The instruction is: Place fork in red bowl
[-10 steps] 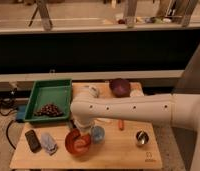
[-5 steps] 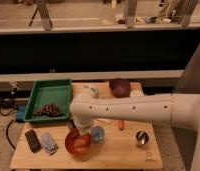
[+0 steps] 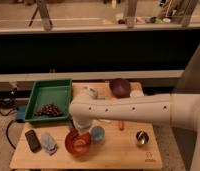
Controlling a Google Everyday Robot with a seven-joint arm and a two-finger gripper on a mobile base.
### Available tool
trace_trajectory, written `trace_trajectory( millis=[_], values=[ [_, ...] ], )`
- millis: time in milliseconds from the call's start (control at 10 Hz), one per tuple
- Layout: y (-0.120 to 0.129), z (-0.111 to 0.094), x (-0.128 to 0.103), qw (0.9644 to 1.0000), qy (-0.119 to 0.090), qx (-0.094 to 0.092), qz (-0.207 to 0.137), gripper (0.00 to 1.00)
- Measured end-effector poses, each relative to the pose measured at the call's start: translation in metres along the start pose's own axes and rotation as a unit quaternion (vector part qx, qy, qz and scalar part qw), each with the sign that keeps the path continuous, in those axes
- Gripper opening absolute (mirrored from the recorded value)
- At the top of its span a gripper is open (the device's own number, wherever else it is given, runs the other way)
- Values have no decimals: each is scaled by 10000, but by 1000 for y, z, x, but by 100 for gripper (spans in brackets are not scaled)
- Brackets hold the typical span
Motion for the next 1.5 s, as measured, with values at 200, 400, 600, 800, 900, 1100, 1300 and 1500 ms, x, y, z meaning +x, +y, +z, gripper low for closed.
trace_trajectory(
  millis=[200, 400, 600, 800, 900, 1100, 1300, 1500],
  values=[
    [-1, 0, -1, 10000, -5, 21, -38, 27],
    [-1, -1, -2, 10000, -6, 40, -78, 35],
    [-2, -1, -5, 9999, -21, 74, -149, 27],
    [-2, -1, -7, 9997, -31, 97, -202, 15],
    [-3, -1, -8, 9996, -41, 115, -239, 14],
    [-3, -1, -9, 9995, -54, 135, -284, 14],
    [-4, 1, -10, 9993, -68, 163, -326, 14],
    [-4, 2, -12, 9991, -82, 177, -371, 14]
  ],
)
